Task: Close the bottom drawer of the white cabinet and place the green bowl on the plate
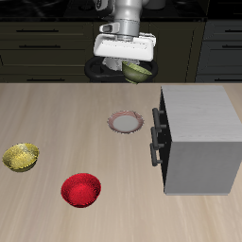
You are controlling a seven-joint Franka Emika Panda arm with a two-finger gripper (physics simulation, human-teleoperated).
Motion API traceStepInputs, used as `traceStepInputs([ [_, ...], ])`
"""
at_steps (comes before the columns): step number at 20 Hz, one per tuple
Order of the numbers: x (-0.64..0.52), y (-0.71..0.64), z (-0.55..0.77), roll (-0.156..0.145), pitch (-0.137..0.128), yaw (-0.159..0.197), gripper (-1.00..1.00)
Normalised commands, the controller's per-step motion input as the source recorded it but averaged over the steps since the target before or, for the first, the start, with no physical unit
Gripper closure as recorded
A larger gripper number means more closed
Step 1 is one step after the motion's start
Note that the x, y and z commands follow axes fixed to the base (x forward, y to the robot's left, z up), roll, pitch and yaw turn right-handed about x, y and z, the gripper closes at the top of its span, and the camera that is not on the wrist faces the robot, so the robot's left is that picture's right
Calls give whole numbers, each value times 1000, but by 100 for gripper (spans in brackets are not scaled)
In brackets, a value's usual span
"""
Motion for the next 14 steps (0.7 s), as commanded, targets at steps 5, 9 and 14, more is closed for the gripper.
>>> traceStepInputs([
  [5,-326,34,-202,54,27,-34,100],
  [9,-203,12,-185,30,23,-22,100],
  [14,-209,54,-163,30,14,-24,100],
])
